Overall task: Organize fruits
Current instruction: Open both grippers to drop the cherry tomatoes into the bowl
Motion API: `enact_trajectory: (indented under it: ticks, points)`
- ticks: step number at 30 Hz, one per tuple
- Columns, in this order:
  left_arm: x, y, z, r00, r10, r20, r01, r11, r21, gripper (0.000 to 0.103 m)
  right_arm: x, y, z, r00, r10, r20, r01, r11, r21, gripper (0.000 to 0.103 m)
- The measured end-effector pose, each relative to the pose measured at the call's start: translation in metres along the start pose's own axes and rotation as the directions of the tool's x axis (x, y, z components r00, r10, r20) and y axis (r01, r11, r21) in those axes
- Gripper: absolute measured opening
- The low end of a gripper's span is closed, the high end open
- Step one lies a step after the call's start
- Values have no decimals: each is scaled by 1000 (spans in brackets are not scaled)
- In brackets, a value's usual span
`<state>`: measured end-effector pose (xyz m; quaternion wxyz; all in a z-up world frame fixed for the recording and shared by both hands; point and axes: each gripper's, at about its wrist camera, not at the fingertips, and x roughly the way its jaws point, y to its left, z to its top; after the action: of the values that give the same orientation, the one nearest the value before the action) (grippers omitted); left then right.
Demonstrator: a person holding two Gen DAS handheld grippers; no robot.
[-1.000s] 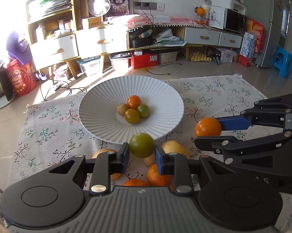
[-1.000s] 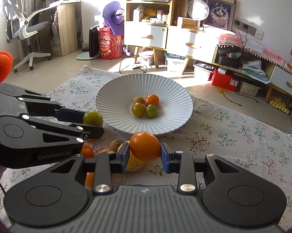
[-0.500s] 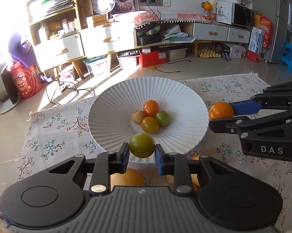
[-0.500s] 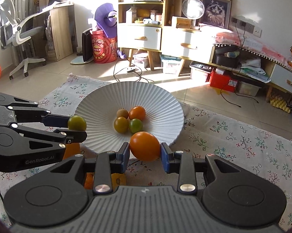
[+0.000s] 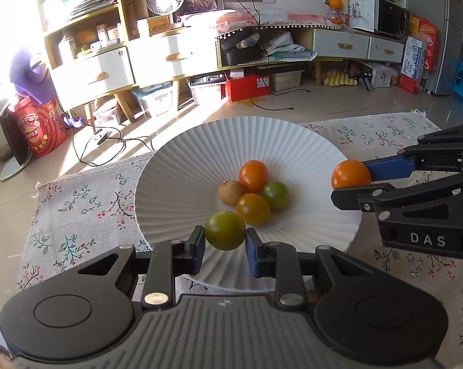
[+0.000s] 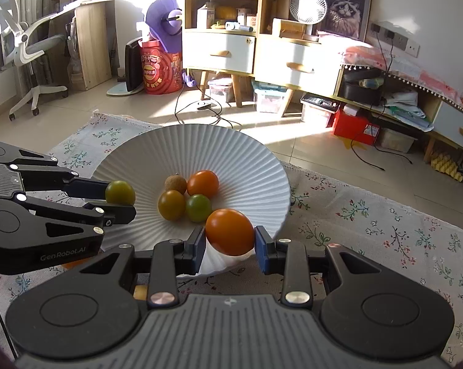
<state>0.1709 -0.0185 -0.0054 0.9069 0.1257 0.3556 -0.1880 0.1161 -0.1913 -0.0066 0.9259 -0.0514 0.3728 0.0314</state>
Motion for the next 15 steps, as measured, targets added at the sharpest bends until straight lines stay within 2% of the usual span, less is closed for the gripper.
enact_trajectory:
  ticks: [15]
  points:
    - [16,8,4,1000,-8,2,8,1000,-31,4,36,-2,16,1000,16,-12,-16,999,-28,31]
